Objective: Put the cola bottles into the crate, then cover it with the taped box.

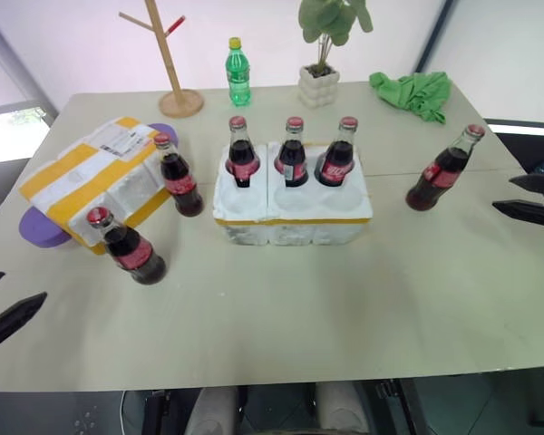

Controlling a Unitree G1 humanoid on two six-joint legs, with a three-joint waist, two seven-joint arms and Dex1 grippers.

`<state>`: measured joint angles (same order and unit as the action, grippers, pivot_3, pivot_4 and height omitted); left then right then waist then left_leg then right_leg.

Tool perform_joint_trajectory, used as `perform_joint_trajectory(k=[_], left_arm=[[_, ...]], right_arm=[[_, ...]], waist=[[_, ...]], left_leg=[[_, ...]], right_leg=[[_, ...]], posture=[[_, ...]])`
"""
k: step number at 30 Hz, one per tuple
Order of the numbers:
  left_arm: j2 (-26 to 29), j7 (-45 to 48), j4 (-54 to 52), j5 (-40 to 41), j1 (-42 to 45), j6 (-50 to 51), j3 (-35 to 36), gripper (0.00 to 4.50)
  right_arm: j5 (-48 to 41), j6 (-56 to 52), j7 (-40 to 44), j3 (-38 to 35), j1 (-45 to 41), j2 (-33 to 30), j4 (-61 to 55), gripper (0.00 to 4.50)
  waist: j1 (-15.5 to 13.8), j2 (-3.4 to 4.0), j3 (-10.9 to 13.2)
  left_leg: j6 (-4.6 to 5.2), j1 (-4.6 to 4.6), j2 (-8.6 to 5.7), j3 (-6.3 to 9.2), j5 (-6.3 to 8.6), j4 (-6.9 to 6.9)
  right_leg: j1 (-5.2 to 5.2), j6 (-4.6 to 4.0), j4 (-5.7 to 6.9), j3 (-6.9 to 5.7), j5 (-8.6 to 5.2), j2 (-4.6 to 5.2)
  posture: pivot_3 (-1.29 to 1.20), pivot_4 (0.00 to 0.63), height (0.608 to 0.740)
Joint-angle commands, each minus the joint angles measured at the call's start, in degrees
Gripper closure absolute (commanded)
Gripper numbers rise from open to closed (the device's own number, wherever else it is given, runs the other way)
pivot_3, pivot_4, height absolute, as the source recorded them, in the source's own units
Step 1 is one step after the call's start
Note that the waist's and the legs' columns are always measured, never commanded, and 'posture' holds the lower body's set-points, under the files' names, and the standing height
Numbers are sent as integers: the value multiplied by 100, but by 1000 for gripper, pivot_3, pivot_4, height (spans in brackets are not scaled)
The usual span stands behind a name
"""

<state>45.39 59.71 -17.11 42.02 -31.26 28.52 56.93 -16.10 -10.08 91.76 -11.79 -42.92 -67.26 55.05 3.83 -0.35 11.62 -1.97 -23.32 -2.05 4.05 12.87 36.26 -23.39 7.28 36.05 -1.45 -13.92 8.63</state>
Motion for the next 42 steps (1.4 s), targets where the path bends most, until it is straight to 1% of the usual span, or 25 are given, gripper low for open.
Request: perform_joint_trajectory(k=[1,3,6,8,10,13,16,20,26,29,32,36,42], left_arm=[[147,65,-385,160,123,56,-166,17],[228,67,-517,140,228,85,-381,17],[291,86,-559,96,333,122,-573,17],[300,89,-532,79,409,116,-683,17],[287,66,-477,-64,510,31,-936,17],[217,-28,-429,-267,668,-120,-1207,17],[128,-179,-393,-369,847,-192,-1364,17],[9,-427,-339,-491,1151,-251,-1616,17],[-140,-681,-145,-625,1718,-361,-2070,17],[-195,-823,60,-756,2066,-449,-2403,17],[-242,-872,212,-821,2278,-504,-2574,17],[-300,-923,457,-916,2601,-592,-2840,17],[-281,-887,582,-927,2873,-612,-3086,17]], right_arm=[[-1324,-909,74,270,781,-351,-1866,0],[-2025,-1404,74,245,1499,-550,-3161,0],[-2531,-1884,74,-19,2105,-649,-4313,0],[-2762,-2256,73,-233,2292,-591,-4890,0],[-3032,-2563,-74,-322,2369,-435,-5578,0],[-3274,-2829,-341,-326,2253,-190,-6106,0],[-3392,-3051,-579,-286,1999,32,-6258,0],[-3425,-3167,-670,-198,1800,232,-6393,0],[-3489,-3365,-820,-50,1447,495,-6460,0],[-3468,-3277,-594,-233,1624,414,-6401,0],[-3490,-3241,-456,-378,1754,365,-6377,0],[-3549,-3275,-417,-501,1815,382,-6369,0],[-3575,-3329,-446,-684,1974,375,-6442,0]], waist=[[-15,2,0],[-44,6,-1],[-69,7,-2],[-108,6,-2],[-156,6,-3],[-214,-6,-6],[-293,-10,-5],[-356,-11,-5],[-336,-15,-6],[-337,-15,-6],[-335,-19,-6],[-329,-19,-6],[-320,-19,-6]], left_leg=[[0,0,1,2,0,1],[1,1,2,1,0,-1],[2,3,4,-1,0,0],[1,4,4,-4,0,2],[1,3,4,-5,0,8],[1,2,6,-6,0,10],[0,-4,6,-9,0,18],[1,-10,3,-8,0,19],[1,-10,4,-7,0,21],[1,-9,4,-6,0,21],[2,-10,3,-6,0,22],[2,-9,3,-6,0,25],[2,-7,4,-5,0,31]], right_leg=[[0,0,1,0,0,-1],[-2,0,3,6,0,0],[-5,1,8,8,0,-6],[-4,1,9,9,0,-6],[-4,1,9,10,0,-6],[-2,1,8,8,0,-6],[-5,-1,6,8,2,-5],[-6,-1,2,7,2,-3],[-4,1,2,4,4,-4],[-4,2,3,3,4,-6],[-2,5,3,2,5,-6],[-2,21,7,2,15,-7],[3,9,7,1,9,-6]], posture=[[0,150,740],[0,150,740],[0,150,740],[0,150,740],[0,150,740],[0,150,740],[0,150,740],[0,150,740],[0,150,740],[0,150,740],[0,150,740],[0,150,740],[0,150,740]])
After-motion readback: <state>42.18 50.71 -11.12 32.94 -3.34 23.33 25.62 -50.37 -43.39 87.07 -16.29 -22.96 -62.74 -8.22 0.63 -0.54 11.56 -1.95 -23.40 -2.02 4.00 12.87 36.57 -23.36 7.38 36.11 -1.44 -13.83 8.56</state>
